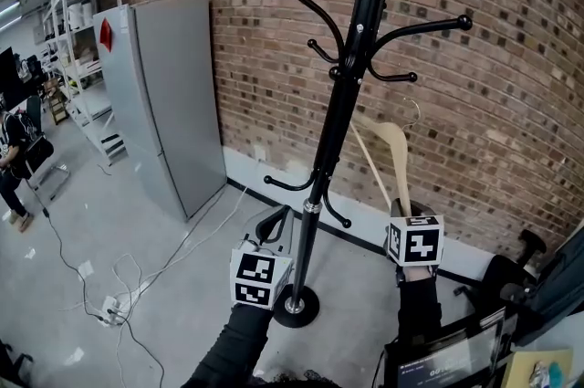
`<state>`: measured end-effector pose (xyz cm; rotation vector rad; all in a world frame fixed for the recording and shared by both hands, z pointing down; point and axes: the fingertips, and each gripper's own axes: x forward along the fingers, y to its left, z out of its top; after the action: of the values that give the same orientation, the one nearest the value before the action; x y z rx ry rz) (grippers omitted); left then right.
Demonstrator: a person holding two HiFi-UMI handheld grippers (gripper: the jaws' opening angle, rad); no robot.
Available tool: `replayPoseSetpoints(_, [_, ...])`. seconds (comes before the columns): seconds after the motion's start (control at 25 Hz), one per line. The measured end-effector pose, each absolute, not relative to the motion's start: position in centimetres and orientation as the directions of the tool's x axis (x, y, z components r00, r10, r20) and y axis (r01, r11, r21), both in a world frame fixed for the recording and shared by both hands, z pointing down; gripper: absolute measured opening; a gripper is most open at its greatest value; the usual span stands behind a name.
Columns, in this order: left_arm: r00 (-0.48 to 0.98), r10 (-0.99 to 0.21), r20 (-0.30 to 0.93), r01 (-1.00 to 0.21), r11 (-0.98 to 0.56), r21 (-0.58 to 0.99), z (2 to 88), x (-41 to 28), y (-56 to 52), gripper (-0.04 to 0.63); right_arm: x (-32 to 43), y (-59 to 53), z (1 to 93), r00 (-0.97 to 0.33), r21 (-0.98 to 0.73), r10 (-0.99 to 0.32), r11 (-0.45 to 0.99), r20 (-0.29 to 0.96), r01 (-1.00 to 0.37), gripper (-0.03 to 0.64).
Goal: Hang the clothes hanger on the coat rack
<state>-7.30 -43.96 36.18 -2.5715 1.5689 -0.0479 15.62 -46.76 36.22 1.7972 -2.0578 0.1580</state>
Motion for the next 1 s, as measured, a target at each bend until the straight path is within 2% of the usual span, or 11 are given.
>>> replayPoseSetpoints(1.0, [0.487,-0.874,-0.018,-0.871,-0.483,-0.086,37.5,-9.3,-46.9,0.008,13.0,-53.7,33.6,-0.09,0.212,-0.916,0.184,0.39,-0.96,0.009])
